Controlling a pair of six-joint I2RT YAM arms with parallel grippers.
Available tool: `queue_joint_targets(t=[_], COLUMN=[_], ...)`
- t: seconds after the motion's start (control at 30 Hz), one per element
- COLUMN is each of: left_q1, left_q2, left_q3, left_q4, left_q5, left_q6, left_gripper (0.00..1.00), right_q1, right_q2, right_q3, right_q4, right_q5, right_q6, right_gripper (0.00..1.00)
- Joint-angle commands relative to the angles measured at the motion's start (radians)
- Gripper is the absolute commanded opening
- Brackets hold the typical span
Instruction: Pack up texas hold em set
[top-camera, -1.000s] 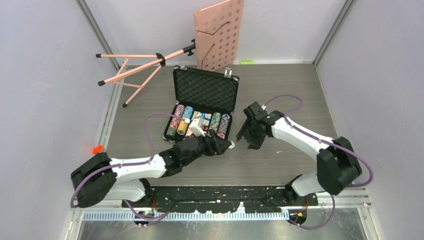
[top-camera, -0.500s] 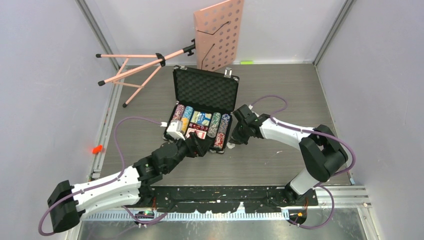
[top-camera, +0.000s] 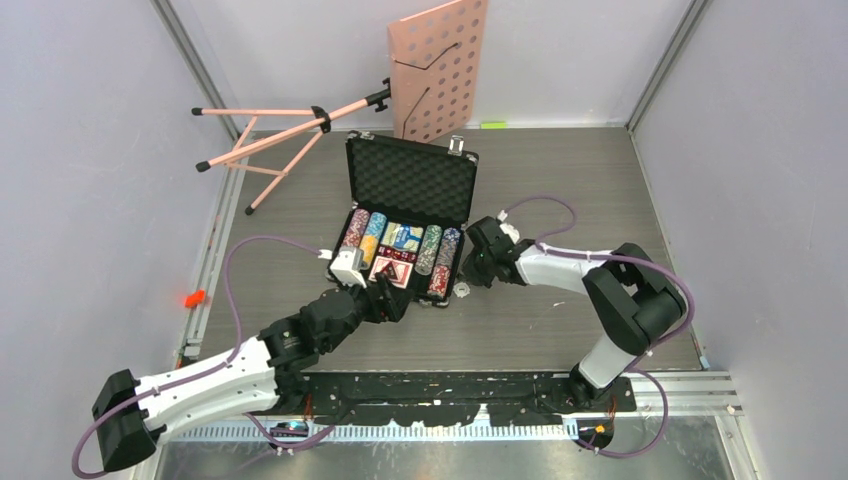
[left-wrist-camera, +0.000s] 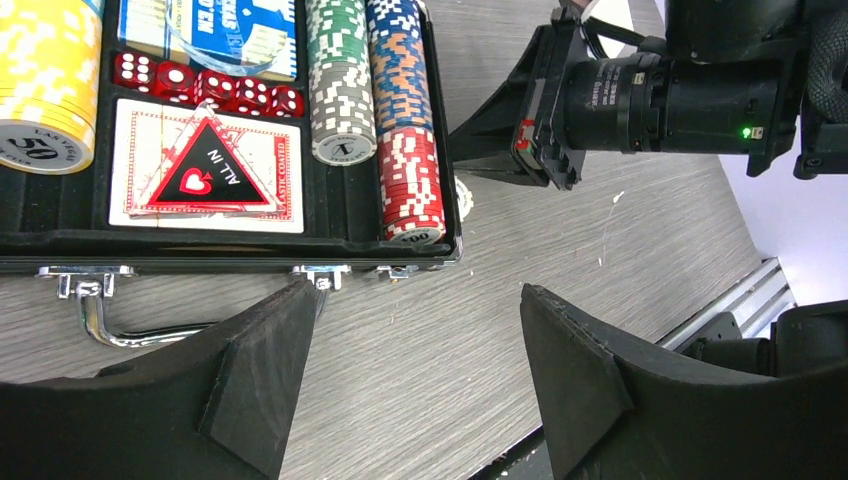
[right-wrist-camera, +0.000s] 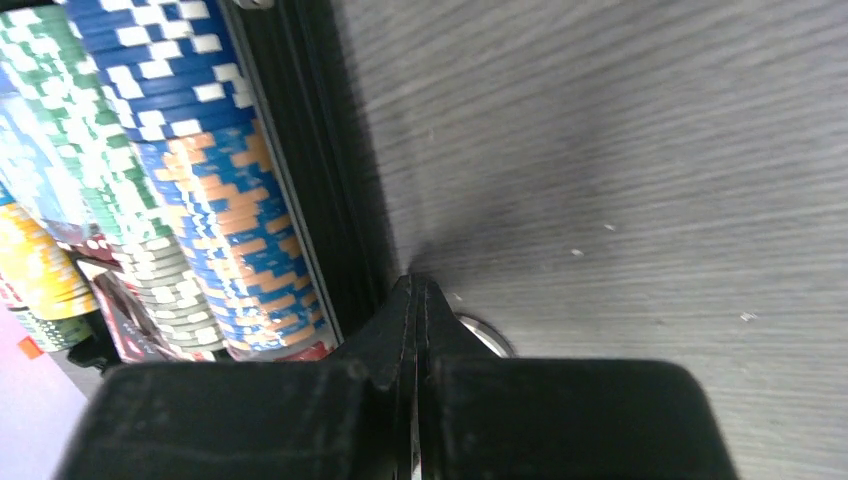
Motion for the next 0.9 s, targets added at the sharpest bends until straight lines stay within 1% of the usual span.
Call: queue_joint_targets(t=[0.0,0.07,0.13,0.23,0.33,0.47,0.67,0.7,0.73,0.77,0.8,0.83,0.87], left_q1=[0.005,0.005,0.005,0.005,0.006,0.005,0.005,0.005,0.005,0.005,0.005,0.005,0.005], left_q2=[-0.029,-0.035,-0.04,-0.043,-0.042,-0.043,-0.026,-0.019,-0.015,-0.014,-0.014,-0.015,-0.016], left_q3=[0.012,0.014,0.014,0.015,0.015,0.017,0.026,0.032,0.039,0.048,0.054,0.055,0.054], left_q4=[-0.047,-0.061,-0.072,-0.086,-0.098,-0.109,-0.119,-0.124,-0.133,-0.154,-0.181,-0.201,-0.211], left_q5=[0.009,0.013,0.018,0.031,0.043,0.062,0.093,0.099,0.104,0.1,0.088,0.079,0.072], left_q6=[0.033,0.037,0.038,0.04,0.038,0.035,0.037,0.038,0.042,0.041,0.035,0.032,0.034], left_gripper=[0.78,0.78,0.78,0.78,0.78,0.77,0.77,0.77,0.79,0.83,0.86,0.88,0.9], right_q1=[0.001,0.004,0.009,0.023,0.028,0.028,0.028,0.028,0.028,0.03,0.039,0.044,0.059], right_q2=[0.054,0.051,0.03,-0.022,-0.102,-0.167,-0.259,-0.273,-0.281,-0.29,-0.291,-0.283,-0.274], right_q3=[-0.054,-0.086,-0.113,-0.137,-0.164,-0.139,-0.055,-0.044,-0.022,-0.014,0.003,0.013,0.037], right_q4=[0.08,0.1,0.084,0.005,-0.029,-0.135,-0.33,-0.377,-0.396,-0.43,-0.448,-0.481,-0.499], right_q5=[0.017,-0.02,-0.038,-0.043,-0.054,-0.053,0.023,0.031,0.045,0.051,0.066,0.072,0.087], right_q6=[0.021,0.042,0.055,0.056,0.045,0.007,-0.054,-0.06,-0.074,-0.081,-0.092,-0.098,-0.112], right_gripper=[0.0,0.0,0.0,0.0,0.01,0.0,0.01,0.12,0.35,0.48,0.58,0.7,0.75])
